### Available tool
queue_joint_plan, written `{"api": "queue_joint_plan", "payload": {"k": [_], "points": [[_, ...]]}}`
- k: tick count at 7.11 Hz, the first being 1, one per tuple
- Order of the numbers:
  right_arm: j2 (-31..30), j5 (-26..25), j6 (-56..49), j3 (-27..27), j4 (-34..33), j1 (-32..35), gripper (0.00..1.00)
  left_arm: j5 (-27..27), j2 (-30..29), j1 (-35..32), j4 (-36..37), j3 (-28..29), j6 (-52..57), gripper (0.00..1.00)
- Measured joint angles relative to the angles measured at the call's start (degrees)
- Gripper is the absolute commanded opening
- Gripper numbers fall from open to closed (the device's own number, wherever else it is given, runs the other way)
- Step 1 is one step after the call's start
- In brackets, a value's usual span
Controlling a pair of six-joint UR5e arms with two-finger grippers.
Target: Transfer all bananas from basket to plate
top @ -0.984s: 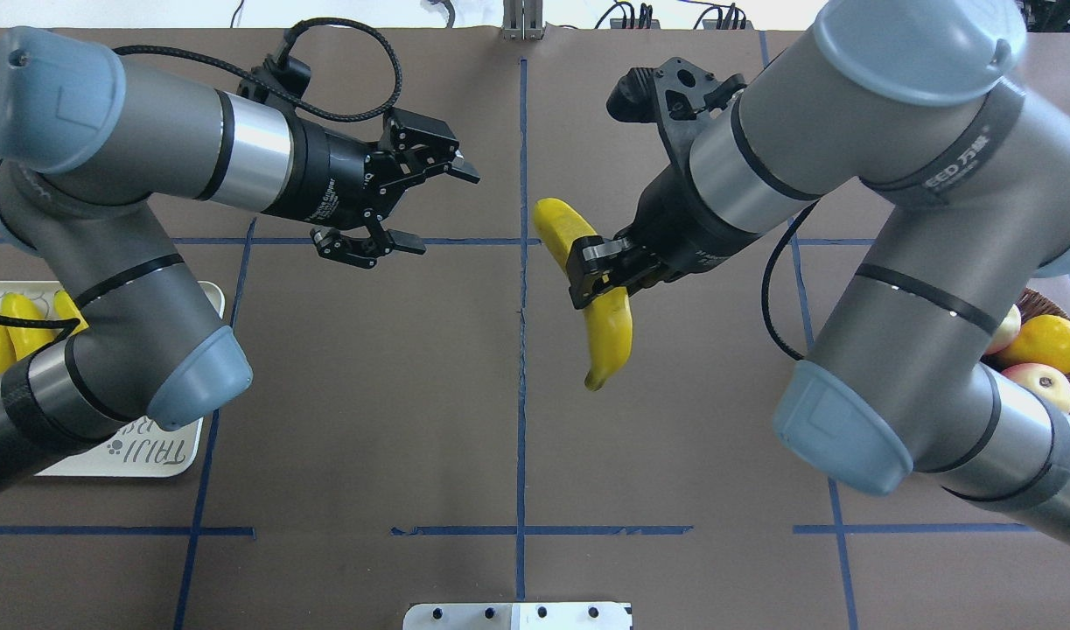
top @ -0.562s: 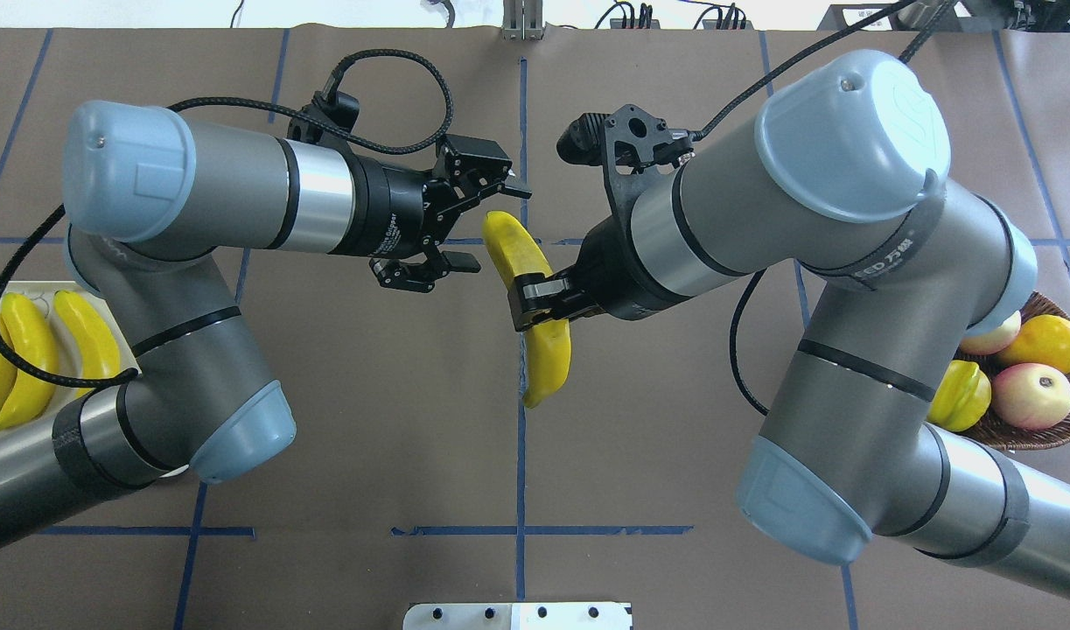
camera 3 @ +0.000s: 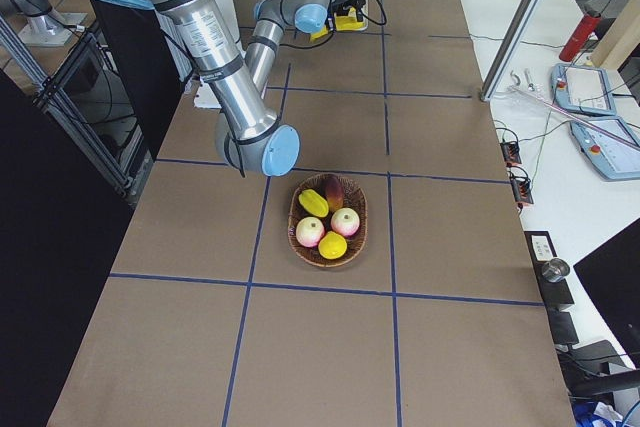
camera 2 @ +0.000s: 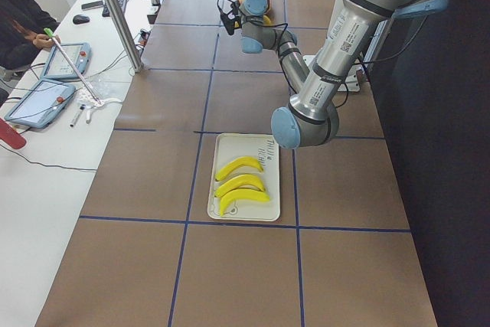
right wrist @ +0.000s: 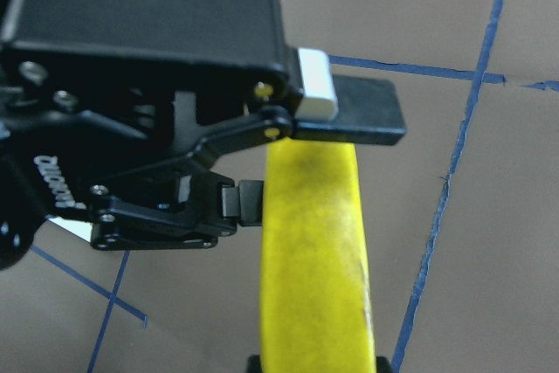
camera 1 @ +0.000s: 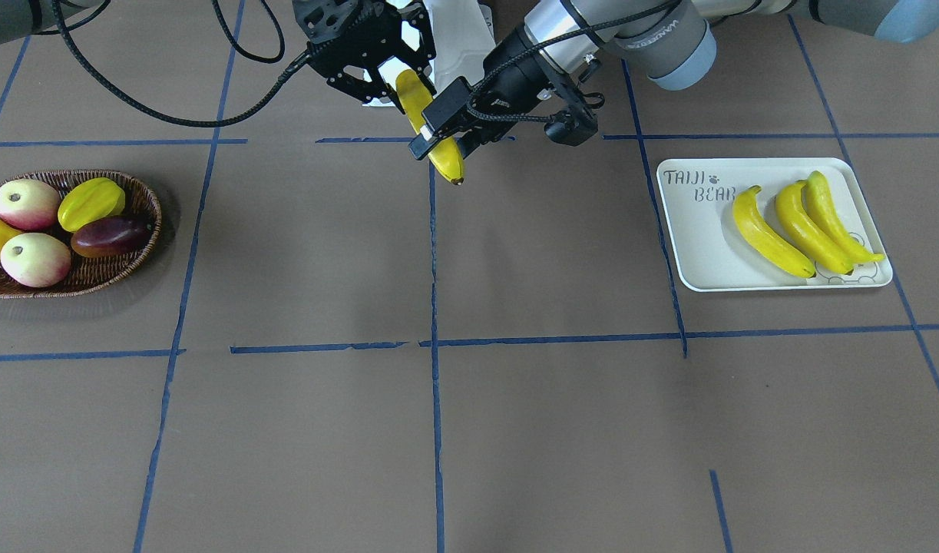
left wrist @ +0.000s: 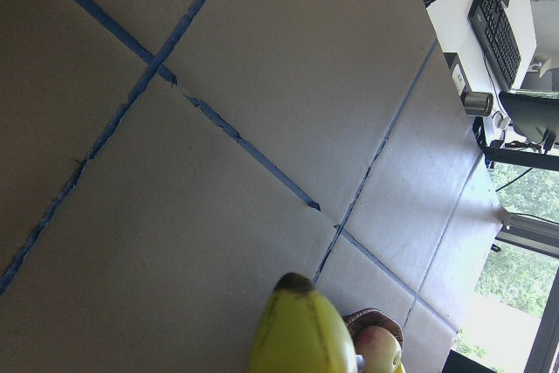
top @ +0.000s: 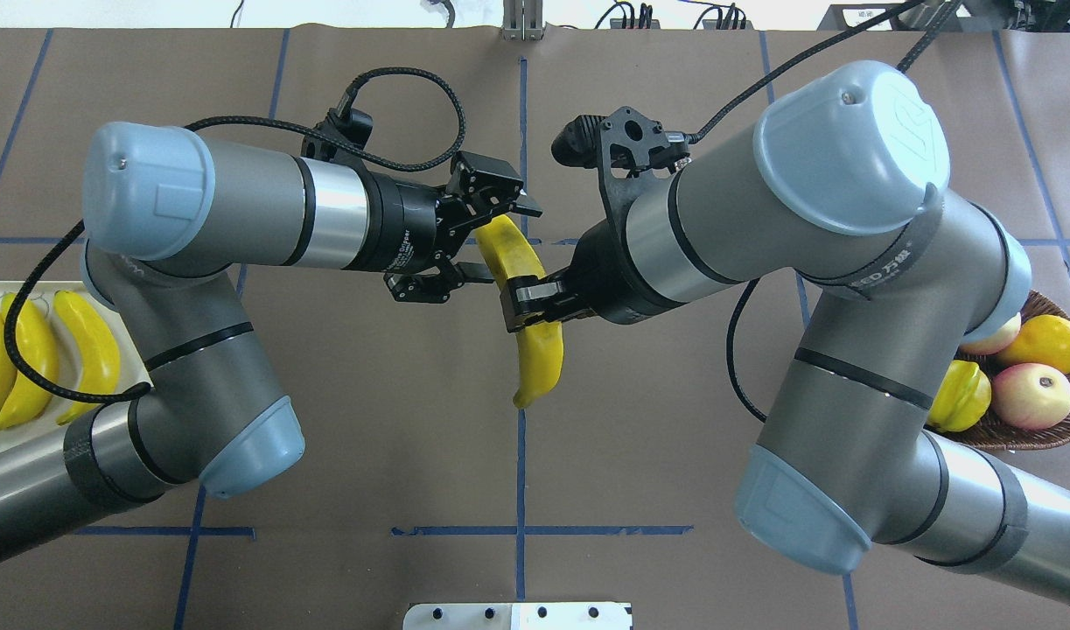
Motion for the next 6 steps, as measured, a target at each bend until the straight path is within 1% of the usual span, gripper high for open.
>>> {"api": "queue_joint_plan", "payload": {"k": [1, 2, 6], "points": [[0.0, 0.0, 0.0, 0.0, 0.0, 0.0, 0.32, -0.1, 0.1, 0.2, 0.0, 0.0, -0.3, 0.0], [0.0, 0.1, 0.0, 0.0, 0.1, 0.1, 0.99, -0.2, 0.2, 0.2, 0.0, 0.0, -0.4, 0.0], [-0.1, 0.1, 0.9, 0.5, 0.0, 0.2, 1.0, -0.3, 0.3, 0.1, 0.0, 0.0, -0.3, 0.0]]}}
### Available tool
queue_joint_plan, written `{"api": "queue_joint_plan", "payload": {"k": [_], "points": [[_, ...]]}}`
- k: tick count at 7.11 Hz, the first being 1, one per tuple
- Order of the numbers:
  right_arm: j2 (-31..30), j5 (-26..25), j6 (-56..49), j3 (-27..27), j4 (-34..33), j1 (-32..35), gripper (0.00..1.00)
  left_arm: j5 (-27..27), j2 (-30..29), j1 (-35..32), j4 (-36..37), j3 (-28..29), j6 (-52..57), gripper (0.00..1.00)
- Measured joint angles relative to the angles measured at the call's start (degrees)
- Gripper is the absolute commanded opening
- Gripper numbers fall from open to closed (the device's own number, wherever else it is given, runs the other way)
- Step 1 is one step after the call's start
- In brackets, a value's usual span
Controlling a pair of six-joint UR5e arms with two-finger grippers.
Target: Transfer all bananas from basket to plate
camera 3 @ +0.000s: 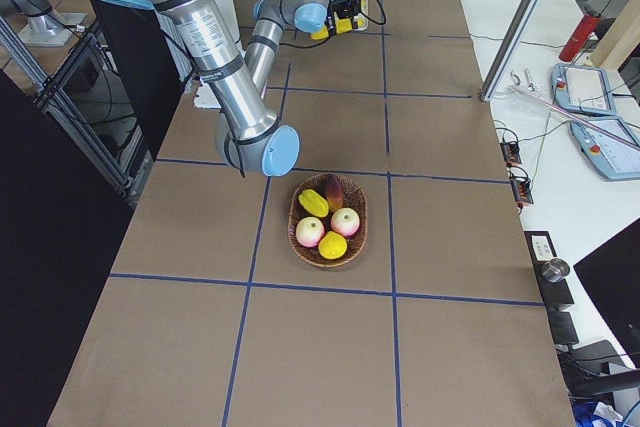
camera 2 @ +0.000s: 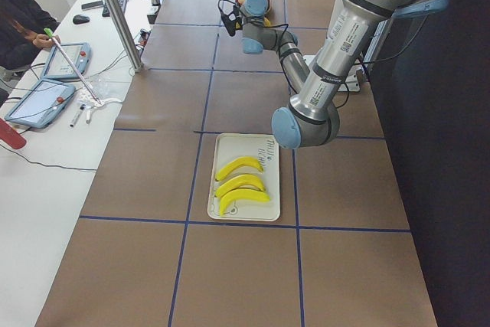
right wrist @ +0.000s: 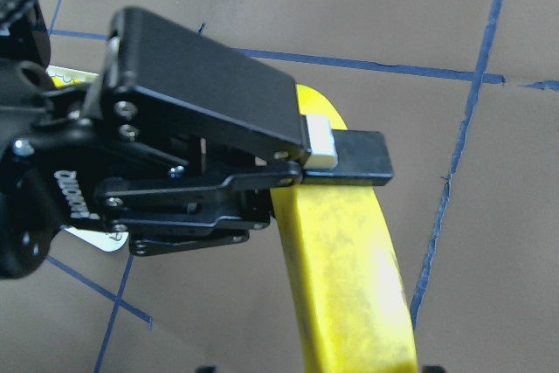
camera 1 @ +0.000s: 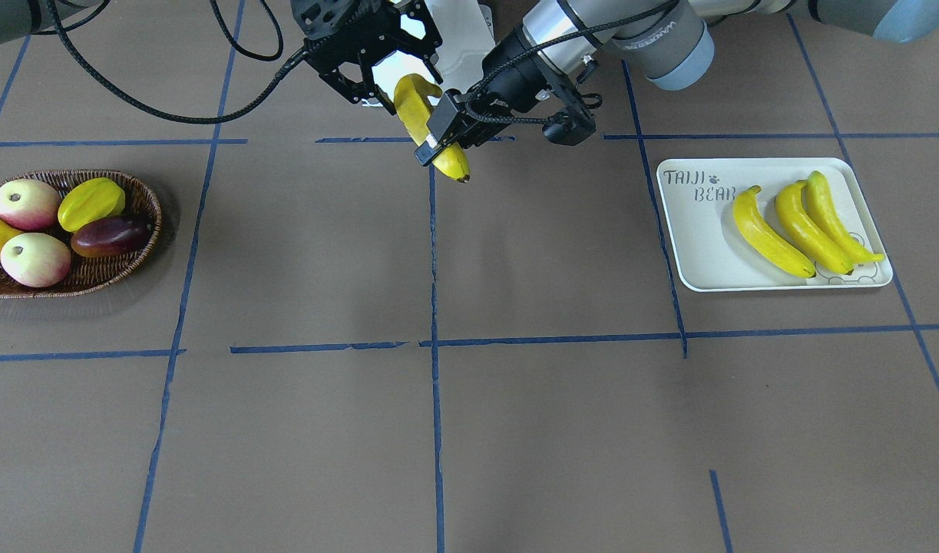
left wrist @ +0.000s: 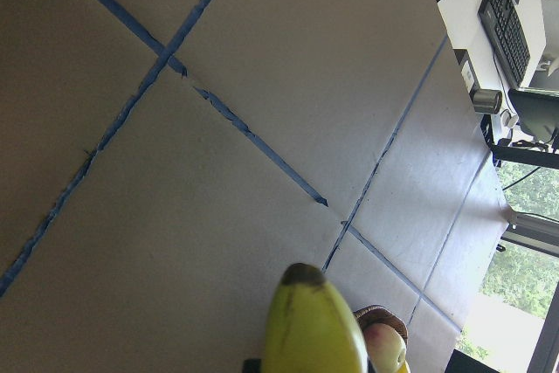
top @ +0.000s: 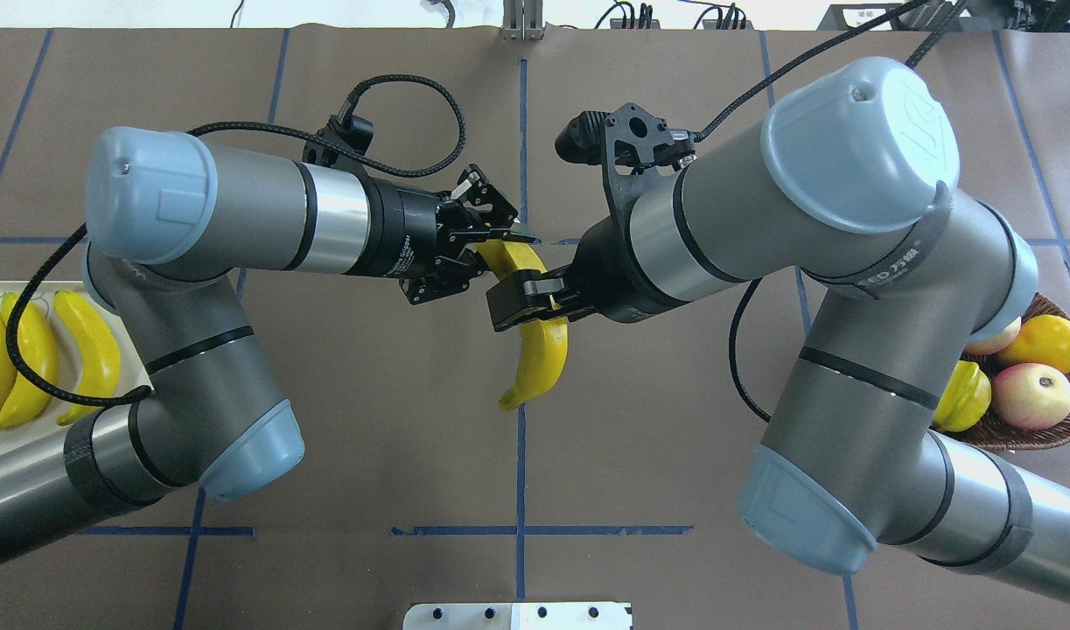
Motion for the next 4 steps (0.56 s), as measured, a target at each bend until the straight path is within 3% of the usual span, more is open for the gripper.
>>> {"api": "queue_joint_plan", "payload": {"k": [2, 4], "points": [[-0.7, 0.2, 0.2, 1.1, -0.1, 0.2, 1.0, -0.6, 0.4, -0.5, 0.5, 0.0, 0.9, 0.0], [-2.5, 0.5, 0.2, 2.8, -0.2, 0.6, 1.0, -5.9, 1.4, -3.6, 5.0, 0.0, 4.9, 0.0]]}}
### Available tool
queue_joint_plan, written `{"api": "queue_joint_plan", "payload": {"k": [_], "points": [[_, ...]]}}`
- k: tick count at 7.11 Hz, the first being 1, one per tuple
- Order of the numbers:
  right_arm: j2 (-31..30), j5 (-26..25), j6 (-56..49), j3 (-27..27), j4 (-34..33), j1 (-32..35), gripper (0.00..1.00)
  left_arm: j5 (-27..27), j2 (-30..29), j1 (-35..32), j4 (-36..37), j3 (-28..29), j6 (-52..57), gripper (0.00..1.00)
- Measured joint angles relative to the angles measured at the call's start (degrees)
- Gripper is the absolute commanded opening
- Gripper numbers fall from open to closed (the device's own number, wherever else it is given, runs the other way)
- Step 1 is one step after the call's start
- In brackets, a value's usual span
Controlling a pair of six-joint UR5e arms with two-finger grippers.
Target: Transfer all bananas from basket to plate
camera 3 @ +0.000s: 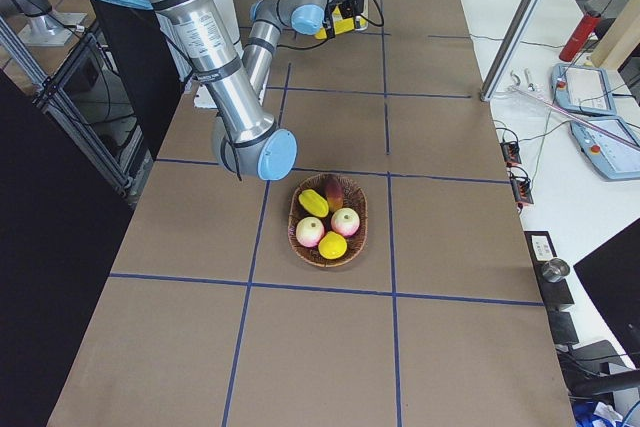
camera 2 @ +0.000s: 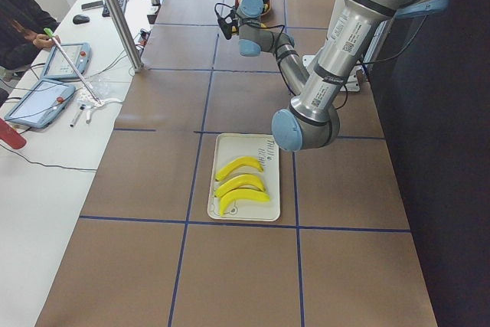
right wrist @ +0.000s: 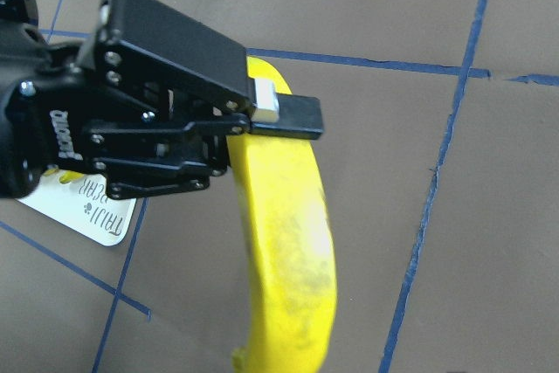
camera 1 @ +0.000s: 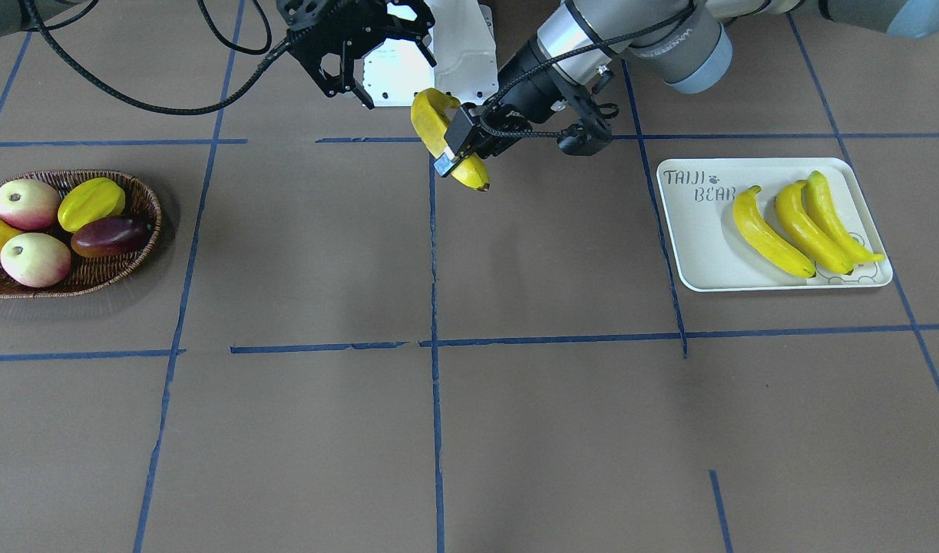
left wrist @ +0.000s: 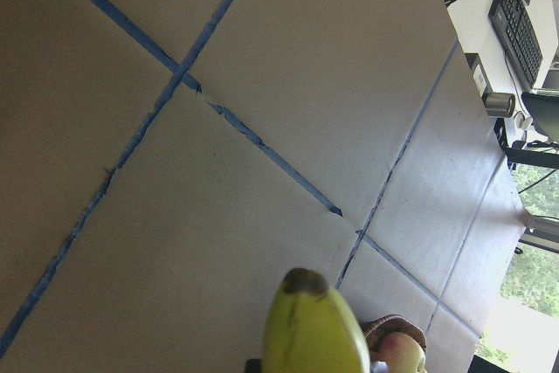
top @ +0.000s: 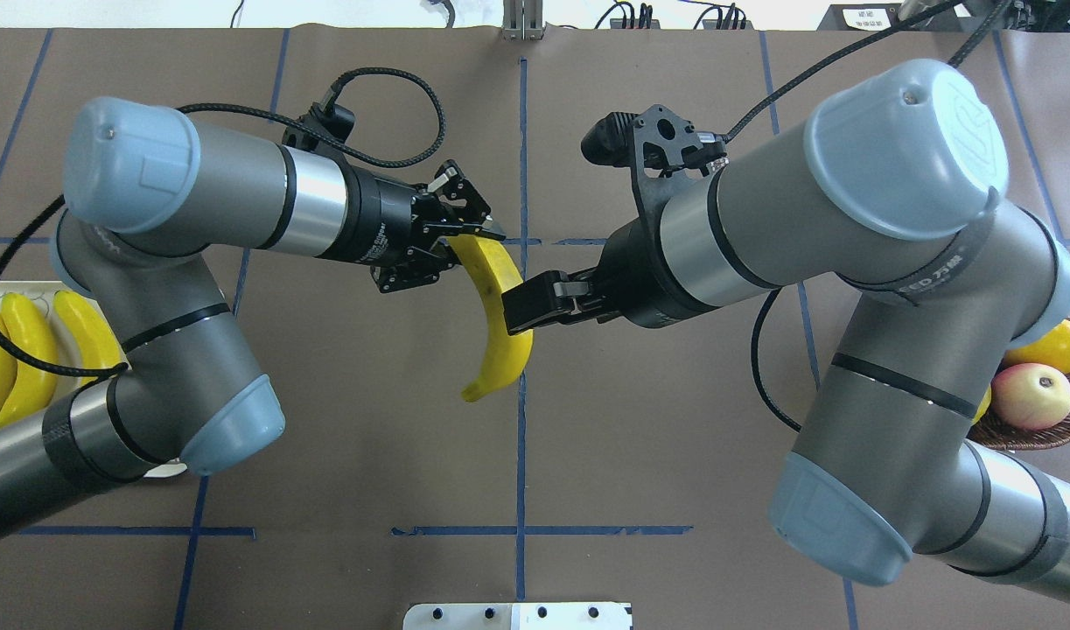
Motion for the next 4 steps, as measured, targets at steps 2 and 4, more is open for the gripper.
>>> {"api": "queue_joint_plan", "payload": {"k": [2, 4], "points": [[-2.9, 0.1, 0.0, 1.7, -0.4, 1.1, 1.0, -7.8, 3.9, -5.4, 4.4, 0.0, 6.7, 0.0], [-6.9, 0.1, 0.0, 2.9, -0.6, 2.9, 1.0, -11.6, 10.9, -9.7, 6.4, 0.4, 13.2, 0.0]]}}
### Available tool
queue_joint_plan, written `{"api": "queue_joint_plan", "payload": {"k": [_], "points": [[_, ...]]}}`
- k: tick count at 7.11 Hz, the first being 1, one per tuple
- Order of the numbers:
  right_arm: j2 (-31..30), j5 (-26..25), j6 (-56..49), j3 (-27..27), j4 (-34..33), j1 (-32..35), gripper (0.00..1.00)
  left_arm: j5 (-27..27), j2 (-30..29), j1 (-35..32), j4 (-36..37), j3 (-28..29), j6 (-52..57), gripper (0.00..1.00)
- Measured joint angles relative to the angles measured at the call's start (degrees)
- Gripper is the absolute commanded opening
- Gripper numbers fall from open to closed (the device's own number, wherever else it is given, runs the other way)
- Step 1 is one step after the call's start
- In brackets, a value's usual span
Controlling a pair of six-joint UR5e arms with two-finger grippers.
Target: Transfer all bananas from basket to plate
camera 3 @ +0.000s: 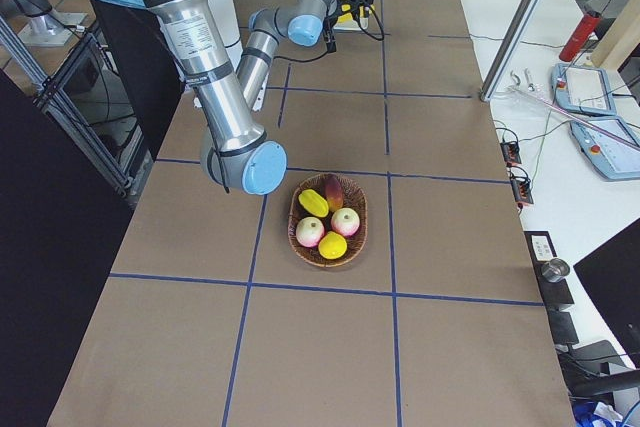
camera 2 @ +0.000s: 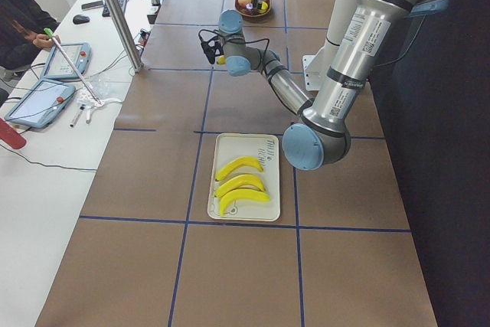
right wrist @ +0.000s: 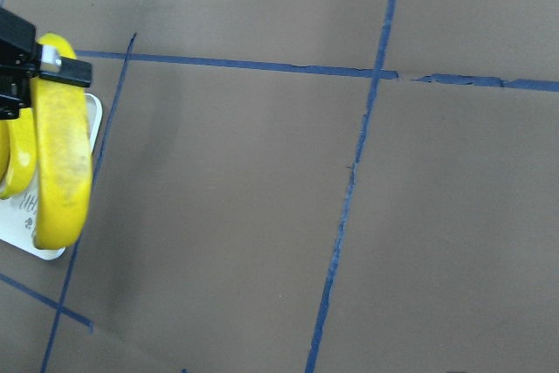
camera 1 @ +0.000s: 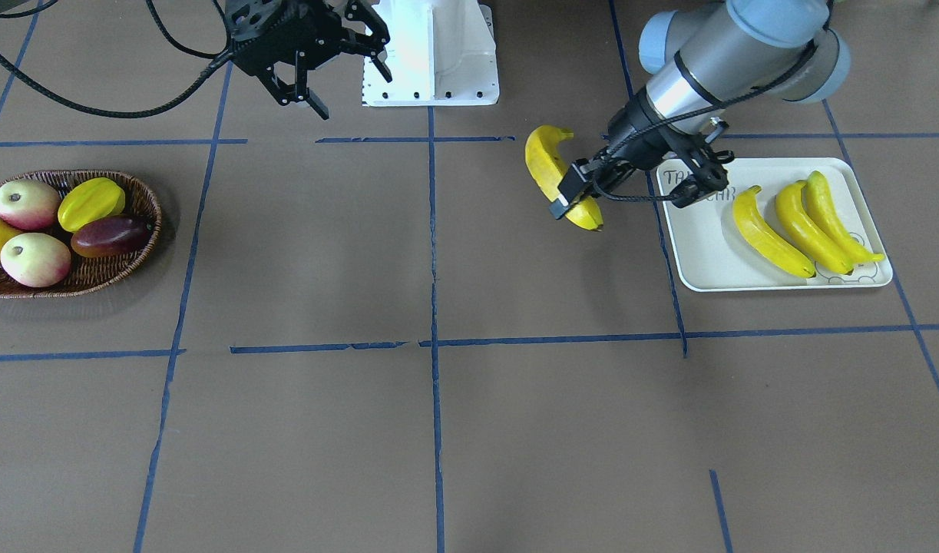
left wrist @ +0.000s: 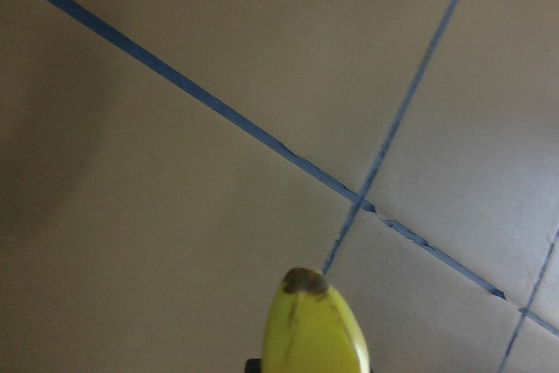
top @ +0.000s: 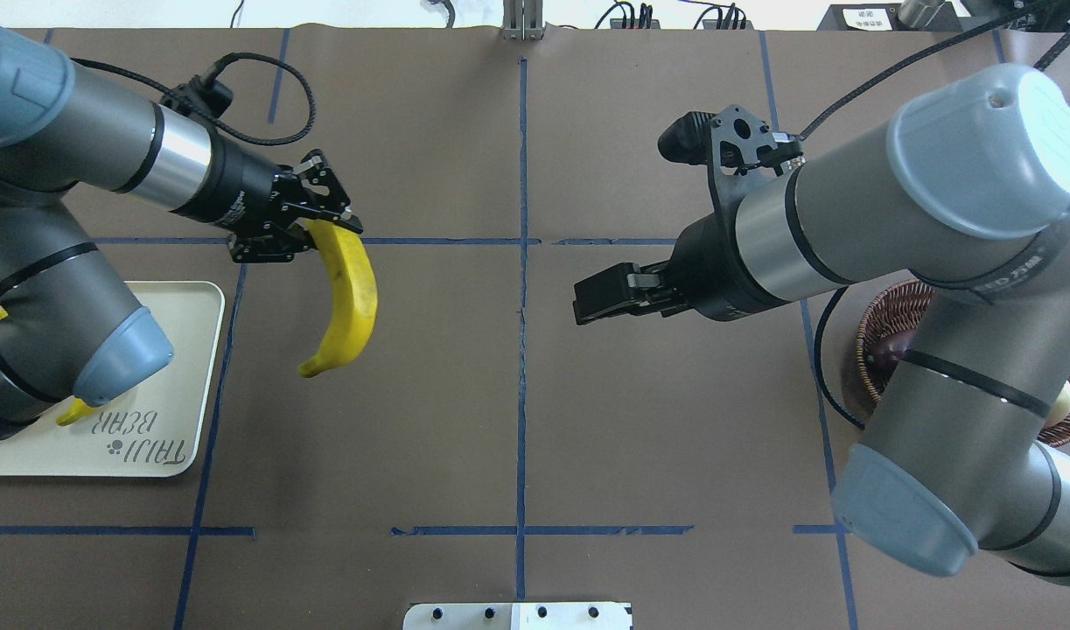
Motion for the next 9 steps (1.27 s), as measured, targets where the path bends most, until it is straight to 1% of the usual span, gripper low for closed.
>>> {"api": "queue_joint_plan", "payload": {"k": [2, 4, 6, 7, 8, 9], "points": [[-2.5, 0.2, -0.1, 0.2, -0.1, 1.6, 1.0, 1.4, 6.5, -1.4, 2.9, 0.3, 5.9, 0.0], [-5.2, 1.8, -0.1, 0.2, -0.1, 3.9, 1.0, 3.3, 12.4, -1.7, 3.7, 1.4, 11.2, 0.0], [-6.6, 2.7, -0.2, 0.1, -0.1, 5.1, 1.0, 6.5, 16.4, -1.7, 3.9, 2.3, 14.4, 0.0], [-6.8, 2.8, -0.2, 0.1, -0.1, 5.2, 1.0, 7.3, 17.3, -1.6, 3.9, 3.1, 16.3, 0.21], [-6.8, 2.8, -0.2, 0.1, -0.1, 5.2, 1.0, 8.1, 17.7, -1.5, 3.9, 4.0, 17.4, 0.99], [-6.8, 2.8, -0.2, 0.1, -0.1, 5.2, 1.0, 9.3, 18.0, -1.5, 3.8, 4.7, 17.8, 1.0]]}}
